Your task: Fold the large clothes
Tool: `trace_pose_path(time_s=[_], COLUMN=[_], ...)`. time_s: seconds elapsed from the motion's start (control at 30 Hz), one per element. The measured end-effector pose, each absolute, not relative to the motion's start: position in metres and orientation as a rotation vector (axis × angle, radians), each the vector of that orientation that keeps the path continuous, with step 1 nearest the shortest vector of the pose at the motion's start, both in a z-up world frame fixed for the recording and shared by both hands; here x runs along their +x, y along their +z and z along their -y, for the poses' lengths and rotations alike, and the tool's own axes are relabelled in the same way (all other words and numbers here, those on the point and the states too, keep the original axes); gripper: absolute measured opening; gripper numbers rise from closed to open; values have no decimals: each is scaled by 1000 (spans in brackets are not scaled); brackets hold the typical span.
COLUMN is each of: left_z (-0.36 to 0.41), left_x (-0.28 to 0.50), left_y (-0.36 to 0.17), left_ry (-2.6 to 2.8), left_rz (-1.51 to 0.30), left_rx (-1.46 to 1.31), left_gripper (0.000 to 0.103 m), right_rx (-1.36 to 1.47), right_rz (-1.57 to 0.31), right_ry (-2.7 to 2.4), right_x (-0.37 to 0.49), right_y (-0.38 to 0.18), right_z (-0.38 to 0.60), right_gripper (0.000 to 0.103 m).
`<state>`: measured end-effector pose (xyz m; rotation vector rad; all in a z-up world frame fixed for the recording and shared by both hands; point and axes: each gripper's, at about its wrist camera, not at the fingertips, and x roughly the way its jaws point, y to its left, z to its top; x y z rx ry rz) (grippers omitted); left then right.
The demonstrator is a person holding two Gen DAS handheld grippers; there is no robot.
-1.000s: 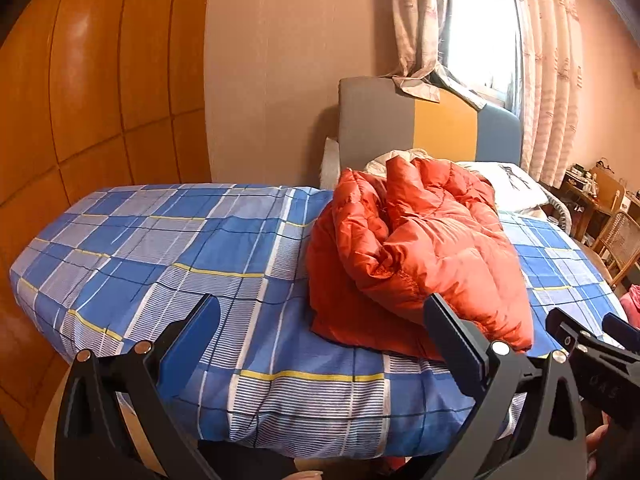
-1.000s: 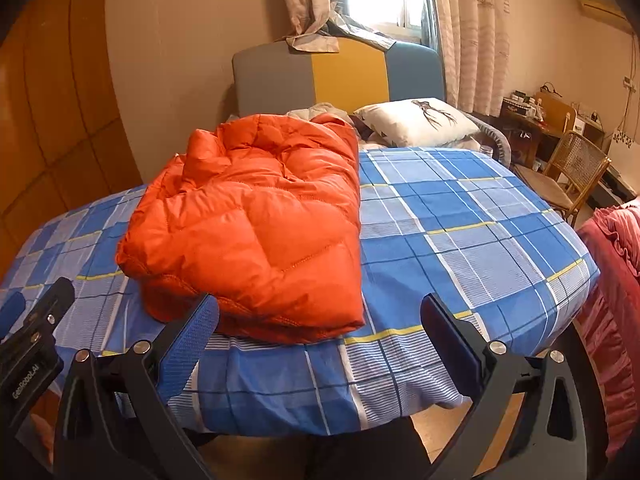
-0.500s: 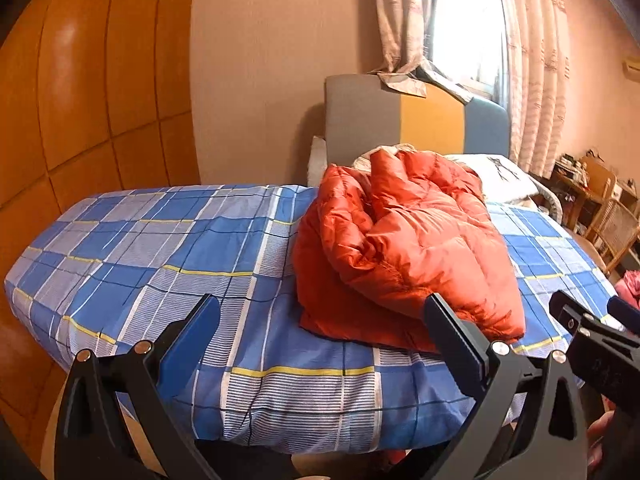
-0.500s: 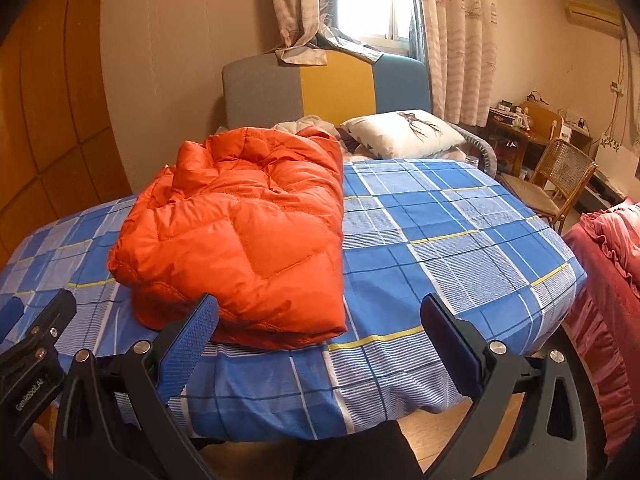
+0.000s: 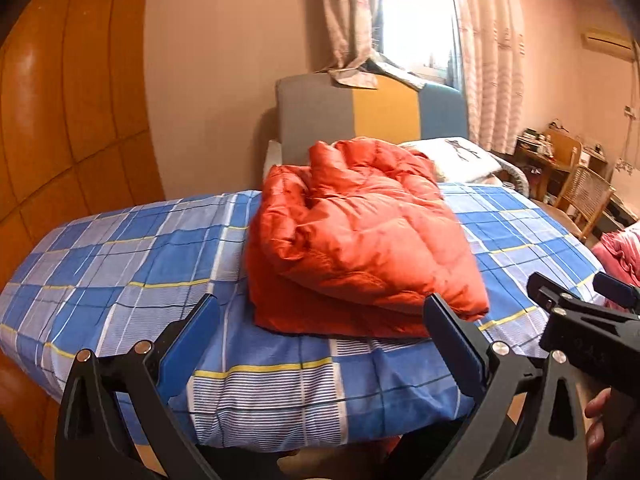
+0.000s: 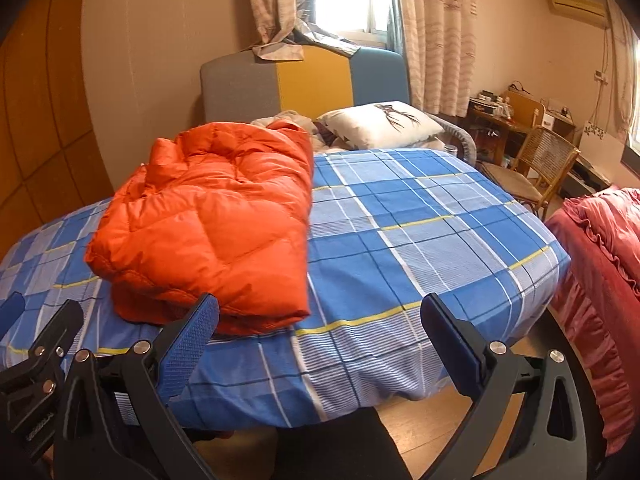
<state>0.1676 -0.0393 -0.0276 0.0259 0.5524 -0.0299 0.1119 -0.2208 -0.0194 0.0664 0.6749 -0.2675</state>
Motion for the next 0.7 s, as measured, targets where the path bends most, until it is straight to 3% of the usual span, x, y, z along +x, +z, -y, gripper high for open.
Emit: trace_pose_path(time_s=[0.43,0.7], left_z=[51,33], left_x=[162,174], left_y=[-26,-33], left_ry=[-53,-24], left_rz=[-522,-595], left_rx=[76,-8], left_gripper=[101,101], right_rx=[72,76], right_rz=[-687,-696], right_ry=[-268,-261], right_x=[111,111], right_y=[-23,-24], right_z=[225,228], right_gripper=[100,100])
